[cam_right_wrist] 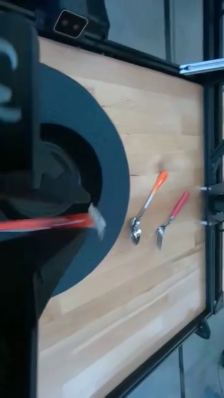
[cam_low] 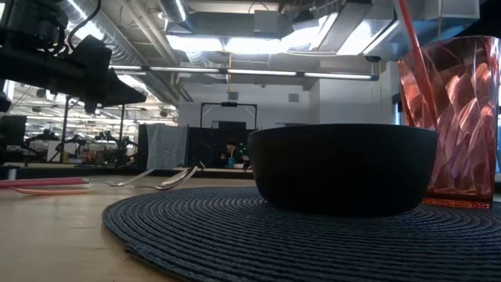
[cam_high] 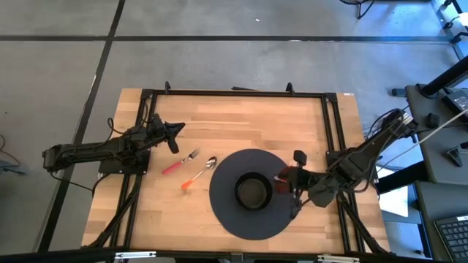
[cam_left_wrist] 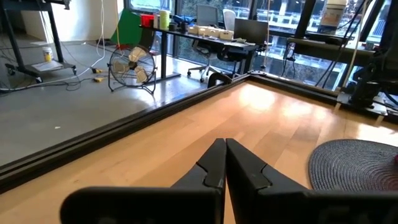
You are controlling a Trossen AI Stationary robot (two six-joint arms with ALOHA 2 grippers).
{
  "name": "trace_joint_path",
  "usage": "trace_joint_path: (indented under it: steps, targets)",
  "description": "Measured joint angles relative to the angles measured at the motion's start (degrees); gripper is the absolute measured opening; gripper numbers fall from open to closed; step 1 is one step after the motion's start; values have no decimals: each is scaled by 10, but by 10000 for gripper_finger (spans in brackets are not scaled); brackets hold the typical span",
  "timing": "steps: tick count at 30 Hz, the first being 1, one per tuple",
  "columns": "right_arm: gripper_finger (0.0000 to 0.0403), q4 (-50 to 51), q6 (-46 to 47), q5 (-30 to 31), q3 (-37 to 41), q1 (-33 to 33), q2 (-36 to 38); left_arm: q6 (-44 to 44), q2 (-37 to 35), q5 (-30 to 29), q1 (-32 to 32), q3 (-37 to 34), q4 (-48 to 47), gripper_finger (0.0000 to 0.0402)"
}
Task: Pick & Place Utensil
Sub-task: Put the orange straw into the brown cup, then put the pink fork into the black bowl
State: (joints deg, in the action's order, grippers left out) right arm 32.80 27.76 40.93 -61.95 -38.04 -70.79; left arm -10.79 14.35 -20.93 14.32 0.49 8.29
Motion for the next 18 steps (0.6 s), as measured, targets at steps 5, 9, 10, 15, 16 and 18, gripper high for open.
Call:
trace_joint_path:
  steps: [5,9,10,15,16,18]
  targets:
    - [122,-12,-18,1,0,5,19,4,0,0,0,0,0,2]
    - [149,-26,-48,8,0,5,46,4,0,0,0,0,0,7]
    - [153,-31,-64,11,0,5,57,4,0,0,0,0,0,7]
    - [160,-75,-172,30,0,-12,171,4,0,0,0,0,0,6]
    - [160,-82,-189,40,5,-16,201,4,0,0,0,0,-1,5]
    - [158,-80,-208,51,22,-19,254,4,0,0,0,0,-7,4]
